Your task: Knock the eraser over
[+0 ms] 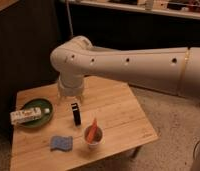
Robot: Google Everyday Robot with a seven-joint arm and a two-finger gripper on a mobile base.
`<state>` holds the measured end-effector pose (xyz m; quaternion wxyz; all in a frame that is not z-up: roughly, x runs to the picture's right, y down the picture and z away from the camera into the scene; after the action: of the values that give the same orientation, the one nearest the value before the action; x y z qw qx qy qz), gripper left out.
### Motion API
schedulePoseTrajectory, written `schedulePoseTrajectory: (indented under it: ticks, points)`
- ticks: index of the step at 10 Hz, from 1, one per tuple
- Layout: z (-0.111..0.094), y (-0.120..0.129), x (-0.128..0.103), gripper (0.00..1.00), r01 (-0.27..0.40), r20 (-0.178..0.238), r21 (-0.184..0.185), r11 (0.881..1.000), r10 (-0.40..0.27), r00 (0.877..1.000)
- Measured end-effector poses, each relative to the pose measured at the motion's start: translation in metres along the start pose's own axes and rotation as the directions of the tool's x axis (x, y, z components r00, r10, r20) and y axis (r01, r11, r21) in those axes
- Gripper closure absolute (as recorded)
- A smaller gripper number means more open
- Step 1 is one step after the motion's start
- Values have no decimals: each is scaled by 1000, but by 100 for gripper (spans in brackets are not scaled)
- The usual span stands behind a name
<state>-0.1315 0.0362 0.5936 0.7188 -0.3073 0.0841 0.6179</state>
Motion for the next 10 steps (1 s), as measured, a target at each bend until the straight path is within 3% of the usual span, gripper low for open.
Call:
schedulePoseTrajectory:
  ticks: [2, 4, 5, 6, 8, 10]
  points:
    - [-14, 25, -6, 76, 81, 4, -122, 989, -81, 997]
    - [-7, 40, -16, 95, 146, 21, -210, 967, -145, 989]
    - [2, 44, -22, 99, 173, 37, -233, 957, -169, 985]
    - [18, 47, -30, 100, 208, 78, -244, 947, -195, 978]
    - [45, 46, -38, 100, 236, 162, -182, 954, -208, 965]
    - [72, 48, -46, 100, 242, 173, -121, 963, -220, 960]
